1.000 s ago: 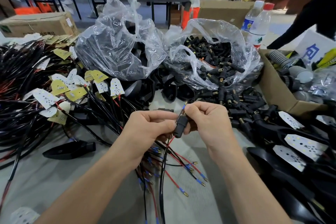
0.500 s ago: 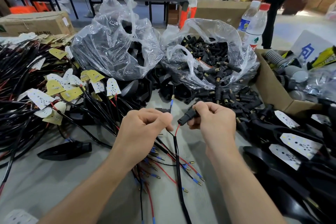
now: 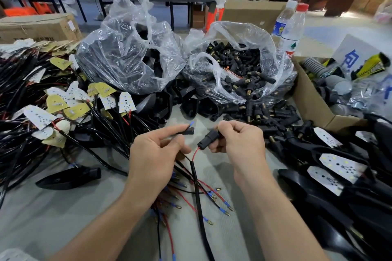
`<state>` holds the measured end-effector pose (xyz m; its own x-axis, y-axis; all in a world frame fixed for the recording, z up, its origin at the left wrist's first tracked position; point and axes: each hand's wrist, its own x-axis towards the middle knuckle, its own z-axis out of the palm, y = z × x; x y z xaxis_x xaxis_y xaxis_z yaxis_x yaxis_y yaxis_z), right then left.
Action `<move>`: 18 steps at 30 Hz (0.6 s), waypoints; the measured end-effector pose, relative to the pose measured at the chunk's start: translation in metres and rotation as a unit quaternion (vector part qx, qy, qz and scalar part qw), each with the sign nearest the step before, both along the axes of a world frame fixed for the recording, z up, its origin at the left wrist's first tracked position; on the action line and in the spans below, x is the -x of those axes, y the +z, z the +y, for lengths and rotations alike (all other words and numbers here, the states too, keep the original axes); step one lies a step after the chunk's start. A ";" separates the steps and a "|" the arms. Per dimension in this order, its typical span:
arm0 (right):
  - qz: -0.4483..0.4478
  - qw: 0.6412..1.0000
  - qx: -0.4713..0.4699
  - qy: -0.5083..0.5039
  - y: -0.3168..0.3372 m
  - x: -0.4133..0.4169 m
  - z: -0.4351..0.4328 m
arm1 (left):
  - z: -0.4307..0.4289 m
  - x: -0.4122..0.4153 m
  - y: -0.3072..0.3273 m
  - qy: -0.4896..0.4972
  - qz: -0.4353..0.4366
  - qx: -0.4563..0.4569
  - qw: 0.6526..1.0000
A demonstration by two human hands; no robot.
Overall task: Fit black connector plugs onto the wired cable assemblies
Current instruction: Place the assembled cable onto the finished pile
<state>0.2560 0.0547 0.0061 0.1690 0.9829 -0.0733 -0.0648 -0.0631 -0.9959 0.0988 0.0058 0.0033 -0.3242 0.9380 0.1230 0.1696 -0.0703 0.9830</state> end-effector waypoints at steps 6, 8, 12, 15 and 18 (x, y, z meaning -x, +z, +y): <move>0.013 0.998 -0.002 -0.058 -0.001 -0.003 0.001 | -0.003 0.001 0.001 0.041 0.121 -0.009 0.992; 0.018 0.998 -0.001 -0.063 -0.002 -0.004 0.002 | -0.005 0.001 0.002 0.034 0.156 -0.014 0.987; 0.024 0.998 -0.008 -0.059 -0.003 -0.004 0.003 | -0.007 0.001 0.004 0.012 0.195 0.004 0.981; 0.037 0.998 -0.016 -0.044 -0.002 -0.004 0.003 | -0.007 0.002 0.006 0.020 0.219 0.013 0.976; 0.046 0.998 -0.024 -0.031 0.000 -0.002 0.002 | -0.007 0.001 0.006 0.037 0.226 0.018 0.973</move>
